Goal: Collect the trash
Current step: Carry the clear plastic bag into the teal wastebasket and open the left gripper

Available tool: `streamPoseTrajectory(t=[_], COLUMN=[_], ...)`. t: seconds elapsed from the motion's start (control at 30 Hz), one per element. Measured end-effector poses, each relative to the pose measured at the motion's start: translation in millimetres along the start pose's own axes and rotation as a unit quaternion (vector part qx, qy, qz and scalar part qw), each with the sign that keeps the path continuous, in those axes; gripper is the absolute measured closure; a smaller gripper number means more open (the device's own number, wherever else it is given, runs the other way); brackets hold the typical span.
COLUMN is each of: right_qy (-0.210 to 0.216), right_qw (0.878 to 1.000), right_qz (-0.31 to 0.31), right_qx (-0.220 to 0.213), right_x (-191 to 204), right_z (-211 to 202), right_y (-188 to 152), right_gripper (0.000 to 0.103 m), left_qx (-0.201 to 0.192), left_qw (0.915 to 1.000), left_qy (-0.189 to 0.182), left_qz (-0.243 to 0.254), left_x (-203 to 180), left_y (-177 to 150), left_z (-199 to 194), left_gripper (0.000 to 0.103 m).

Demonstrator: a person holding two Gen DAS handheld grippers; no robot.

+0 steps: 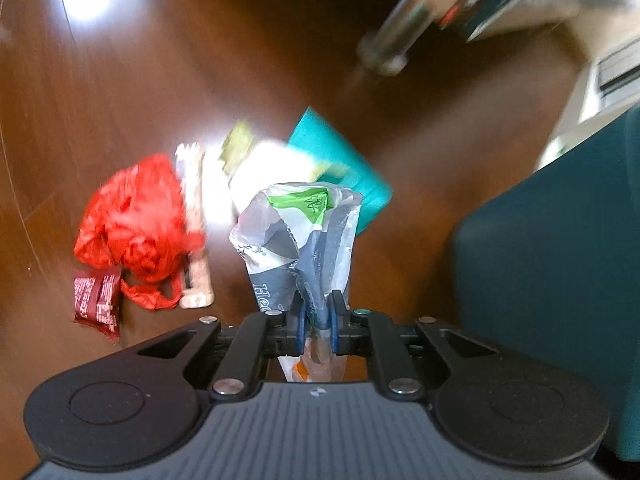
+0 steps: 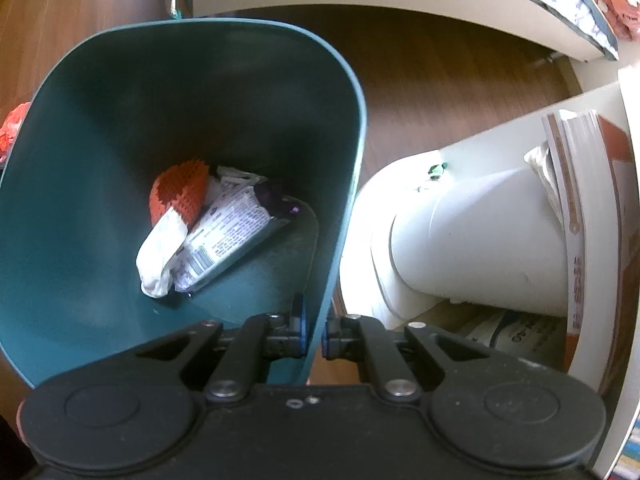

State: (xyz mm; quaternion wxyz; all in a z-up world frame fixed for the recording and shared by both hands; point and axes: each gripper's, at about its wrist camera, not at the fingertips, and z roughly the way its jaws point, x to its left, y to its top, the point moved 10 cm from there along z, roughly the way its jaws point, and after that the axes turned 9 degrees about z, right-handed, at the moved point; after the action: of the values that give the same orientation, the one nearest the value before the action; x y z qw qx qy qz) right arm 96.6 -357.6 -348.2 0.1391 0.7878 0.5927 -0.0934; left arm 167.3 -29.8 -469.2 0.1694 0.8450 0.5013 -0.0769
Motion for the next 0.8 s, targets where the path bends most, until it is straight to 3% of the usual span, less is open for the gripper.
streamPoseTrajectory(t=[0.17,0.43,0.53,0.8], right_qy=[0.000,0.015,0.015,0.014], right_qw=[1.000,1.000,1.000,1.000], right_qz=[-0.004,-0.018,-0.016,-0.018], right_qx=[-0.005,-0.011,-0.012,-0.017], right_x=[0,3,2,6], right_z=[0,-4,-4,-7], right_y=[7,-2,-3,-4], right_gripper=[0.099,0.100,0.100,0.100], left_qx=[-0.062,-0.124,-0.127,-0.068], left_qw=[0.9961,0.9828,0.9754,0.9656], left_qy=[-0.023,-0.062,-0.071,-0.095], left_qz=[0.059,0.122,0.165,0.232], left_x=[-44,-114,-146,-217], left_y=[24,39,38,32], left_z=[-66,-129,-140,-89], left_gripper=[0.092,0.092,0.092,0.092])
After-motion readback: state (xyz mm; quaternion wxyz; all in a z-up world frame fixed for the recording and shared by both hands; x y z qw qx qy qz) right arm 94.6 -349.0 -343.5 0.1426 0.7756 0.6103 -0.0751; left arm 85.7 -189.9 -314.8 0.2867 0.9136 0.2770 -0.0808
